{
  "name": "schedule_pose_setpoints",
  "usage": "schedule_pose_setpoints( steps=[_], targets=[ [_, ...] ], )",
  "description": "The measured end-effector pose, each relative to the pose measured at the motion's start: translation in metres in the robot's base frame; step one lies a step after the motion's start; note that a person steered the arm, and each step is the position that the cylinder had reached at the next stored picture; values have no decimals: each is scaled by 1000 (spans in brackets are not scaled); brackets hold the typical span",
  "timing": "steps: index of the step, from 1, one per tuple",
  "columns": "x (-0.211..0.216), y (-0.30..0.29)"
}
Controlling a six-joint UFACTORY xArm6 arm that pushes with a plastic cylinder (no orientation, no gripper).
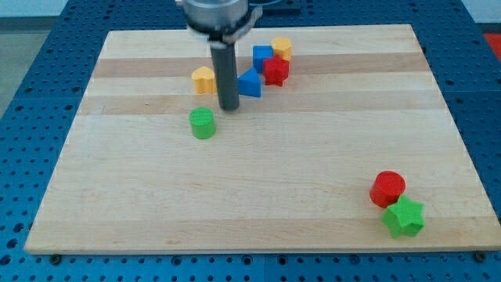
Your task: Push the yellow hexagon and the red star towards the center of the board
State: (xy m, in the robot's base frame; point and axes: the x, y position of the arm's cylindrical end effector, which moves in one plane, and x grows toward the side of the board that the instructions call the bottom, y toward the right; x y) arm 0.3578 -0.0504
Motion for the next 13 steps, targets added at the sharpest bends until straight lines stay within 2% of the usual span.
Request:
schedule_pose_setpoints(
  steps=[1,3,4,5,7,8,9,11,13],
  targets=[
    [-76,2],
    [-123,2],
    [-124,50],
    [-110,70],
    [21,88],
    [52,99],
    [29,105],
    [-53,105],
    [-72,93]
  ],
)
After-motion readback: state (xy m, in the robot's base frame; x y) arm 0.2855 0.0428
